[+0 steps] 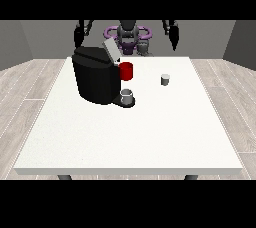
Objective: Insert the coffee pod into the coffee machine and close the lid
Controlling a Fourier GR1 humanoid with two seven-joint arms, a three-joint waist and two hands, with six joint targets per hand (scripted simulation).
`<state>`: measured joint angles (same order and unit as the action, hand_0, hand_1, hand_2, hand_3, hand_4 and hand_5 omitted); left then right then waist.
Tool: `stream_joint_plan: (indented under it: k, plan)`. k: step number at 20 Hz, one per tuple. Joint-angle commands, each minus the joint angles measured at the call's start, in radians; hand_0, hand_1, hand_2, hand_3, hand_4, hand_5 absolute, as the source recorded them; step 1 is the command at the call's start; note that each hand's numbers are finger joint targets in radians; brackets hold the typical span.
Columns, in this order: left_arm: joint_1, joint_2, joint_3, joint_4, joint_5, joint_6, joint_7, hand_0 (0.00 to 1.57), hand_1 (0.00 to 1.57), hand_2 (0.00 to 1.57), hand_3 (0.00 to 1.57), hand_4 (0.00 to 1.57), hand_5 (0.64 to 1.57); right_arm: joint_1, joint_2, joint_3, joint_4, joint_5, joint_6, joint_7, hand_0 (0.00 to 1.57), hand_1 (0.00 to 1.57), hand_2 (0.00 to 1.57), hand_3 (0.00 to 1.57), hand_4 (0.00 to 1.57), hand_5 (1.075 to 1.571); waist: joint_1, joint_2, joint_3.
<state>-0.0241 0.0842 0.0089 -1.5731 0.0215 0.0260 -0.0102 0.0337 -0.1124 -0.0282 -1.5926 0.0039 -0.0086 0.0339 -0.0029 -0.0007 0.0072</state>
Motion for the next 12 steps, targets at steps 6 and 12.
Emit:
stream_joint_plan:
  k: [6,12]
  plan:
    - [0.011,0.207,-0.013,-0.013,-0.066,-0.197,-0.094,0.00,0.00,0.00,0.00,0.00,1.571,-0.010,0.044,0.003,0.056,-0.010,0.001,-0.058,0.00,0.00,0.00,0.00,0.00,1.571,0.033,-0.008,-0.0070]
    - [0.000,0.204,-0.092,0.033,-0.226,-0.167,-0.149,0.00,0.00,0.00,0.00,0.00,1.571,-0.070,0.028,-0.007,0.031,0.133,-0.145,0.003,0.00,0.00,0.00,0.00,0.00,1.571,-0.011,-0.001,-0.0075]
